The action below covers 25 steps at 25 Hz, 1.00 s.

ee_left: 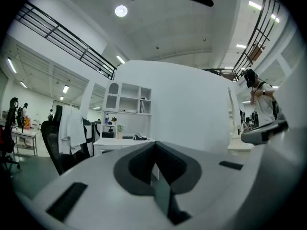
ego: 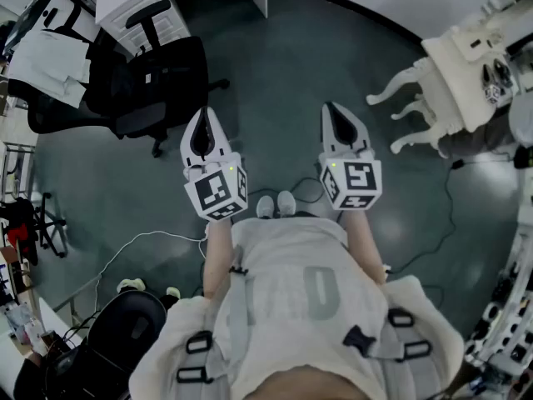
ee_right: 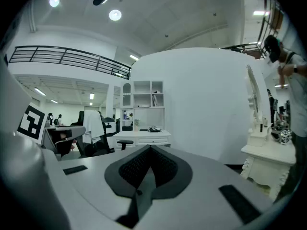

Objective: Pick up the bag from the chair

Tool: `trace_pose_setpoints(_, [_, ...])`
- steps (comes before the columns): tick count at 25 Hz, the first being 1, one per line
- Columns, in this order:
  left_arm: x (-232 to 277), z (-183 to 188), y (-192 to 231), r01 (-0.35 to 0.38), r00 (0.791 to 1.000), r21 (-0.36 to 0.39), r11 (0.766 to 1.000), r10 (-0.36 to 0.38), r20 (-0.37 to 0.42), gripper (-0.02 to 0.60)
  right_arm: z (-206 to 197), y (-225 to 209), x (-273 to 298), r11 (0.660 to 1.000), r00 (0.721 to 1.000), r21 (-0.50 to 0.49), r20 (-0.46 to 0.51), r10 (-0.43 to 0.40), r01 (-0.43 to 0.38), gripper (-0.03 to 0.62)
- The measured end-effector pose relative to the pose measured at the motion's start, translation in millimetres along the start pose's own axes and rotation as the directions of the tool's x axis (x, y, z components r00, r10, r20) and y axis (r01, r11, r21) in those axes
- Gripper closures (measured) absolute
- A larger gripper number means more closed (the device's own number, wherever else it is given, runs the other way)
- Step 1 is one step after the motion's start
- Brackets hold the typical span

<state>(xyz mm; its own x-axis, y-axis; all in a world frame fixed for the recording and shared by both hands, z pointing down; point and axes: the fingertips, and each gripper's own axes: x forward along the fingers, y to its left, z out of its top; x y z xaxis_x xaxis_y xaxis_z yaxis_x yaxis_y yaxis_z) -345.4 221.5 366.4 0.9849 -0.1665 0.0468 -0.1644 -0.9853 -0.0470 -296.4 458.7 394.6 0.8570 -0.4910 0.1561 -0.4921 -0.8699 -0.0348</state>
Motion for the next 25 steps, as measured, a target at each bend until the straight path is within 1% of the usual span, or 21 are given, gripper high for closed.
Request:
trace_pose_setpoints(2, [5.0, -1.4, -4.6, -0.005, 1.0, 0.011, 1.0, 0.005, -0.001, 0.575, -0.1, -6.0, 1.2, 1.0, 1.0, 0.004, 0.011, 0.013, -0.013, 0.589])
trace_pose_setpoints(5, [8.6, -2.2, -13.7, -0.013, 1.0, 0.022, 1.0, 0.013, 0.001, 0.575, -7.0, -17.8, 1.0, 0.999, 1.0, 0.035, 0.01, 0.021, -0.021, 0.589])
trace_pose_setpoints(8, [7.4, -2.2, -20.3, -0.019, 1.0, 0.011, 1.0, 0.019, 0.008, 0.577, -16.5, -25.3, 1.2, 0.997, 1.0, 0.067, -0.003, 0.031, -0.031, 0.589])
trace_pose_setpoints(12, [14.4, -2.9, -22.7, -0.024, 1.0, 0.014, 1.0, 0.024, 0.007, 0.575, -18.6, -28.0, 5.4, 0.996, 0.999, 0.075, -0.003, 0.049, -0.048, 0.589])
trace_pose_setpoints(14, [21.2, 1.3, -23.5, -0.021, 1.0, 0.013, 1.0, 0.02, 0.02, 0.576, -15.9, -29.6, 9.7, 0.996, 0.999, 0.075, 0.006, 0.054, -0.054, 0.589])
trace_pose_setpoints(17, [36.4, 10.3, -27.6, -0.008, 0.999, 0.029, 1.0, 0.007, 0.051, 0.577, -9.6, -33.3, 20.0, 0.996, 0.998, 0.068, 0.023, 0.059, -0.061, 0.589])
trace_pose_setpoints(21, [56.6, 21.8, -33.3, 0.015, 0.995, 0.048, 0.999, -0.019, 0.098, 0.575, -8.3, -41.3, 42.5, 0.997, 0.997, 0.023, 0.034, 0.072, -0.073, 0.589])
trace_pose_setpoints(25, [82.0, 22.6, -32.5, 0.027, 0.993, 0.041, 0.999, -0.032, 0.115, 0.576, -5.8, -49.7, 67.3, 0.997, 0.996, 0.002, 0.039, 0.077, -0.077, 0.589])
